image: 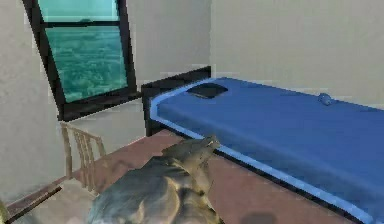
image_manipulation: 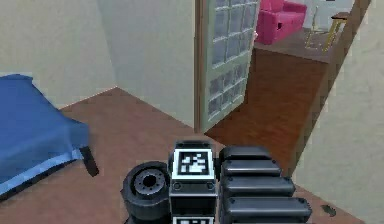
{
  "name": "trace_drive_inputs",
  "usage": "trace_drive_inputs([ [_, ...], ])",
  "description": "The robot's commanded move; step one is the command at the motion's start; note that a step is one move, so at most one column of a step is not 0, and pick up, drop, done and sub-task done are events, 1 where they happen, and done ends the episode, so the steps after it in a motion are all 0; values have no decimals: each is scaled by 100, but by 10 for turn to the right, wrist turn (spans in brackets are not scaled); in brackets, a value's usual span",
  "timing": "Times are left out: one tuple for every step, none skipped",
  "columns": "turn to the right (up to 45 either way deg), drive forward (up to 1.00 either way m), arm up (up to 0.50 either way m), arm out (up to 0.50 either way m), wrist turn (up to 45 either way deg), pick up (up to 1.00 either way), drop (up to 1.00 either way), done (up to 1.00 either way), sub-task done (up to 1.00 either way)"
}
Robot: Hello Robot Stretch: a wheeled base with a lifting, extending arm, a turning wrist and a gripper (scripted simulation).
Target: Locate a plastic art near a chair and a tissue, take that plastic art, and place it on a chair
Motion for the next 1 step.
trace_drive_inputs([
  [0, 100, 0, 0, 0, 0, 0, 0, 0],
])
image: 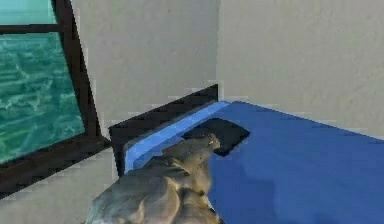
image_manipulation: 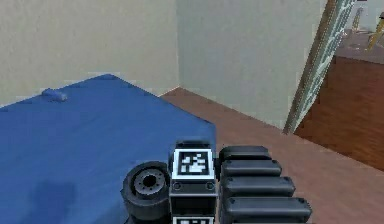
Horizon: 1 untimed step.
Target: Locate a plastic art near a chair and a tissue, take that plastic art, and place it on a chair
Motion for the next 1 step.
trace_drive_inputs([
  [-90, 0, 0, 0, 0, 0, 0, 0, 0],
])
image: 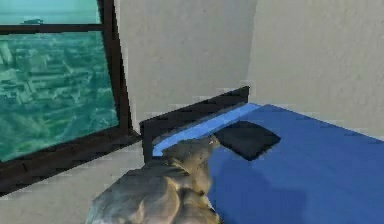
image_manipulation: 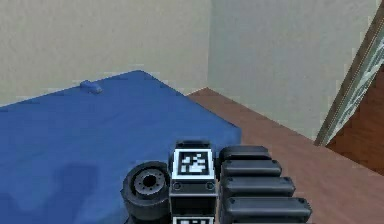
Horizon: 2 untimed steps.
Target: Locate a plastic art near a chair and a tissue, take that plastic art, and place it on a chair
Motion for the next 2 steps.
trace_drive_inputs([
  [0, 15, 0, 0, 0, 0, 0, 0, 0],
  [-450, 0, 0, 0, 0, 0, 0, 0, 0],
])
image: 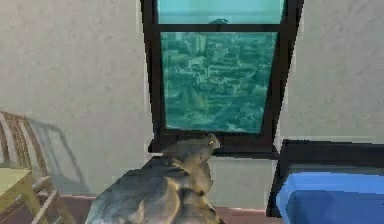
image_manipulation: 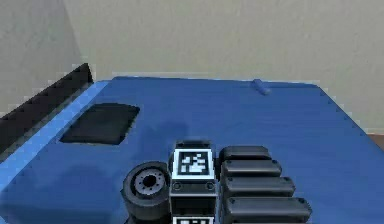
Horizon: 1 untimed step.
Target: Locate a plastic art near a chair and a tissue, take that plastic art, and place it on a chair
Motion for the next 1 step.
trace_drive_inputs([
  [-150, 0, 0, 0, 0, 0, 0, 0, 0],
])
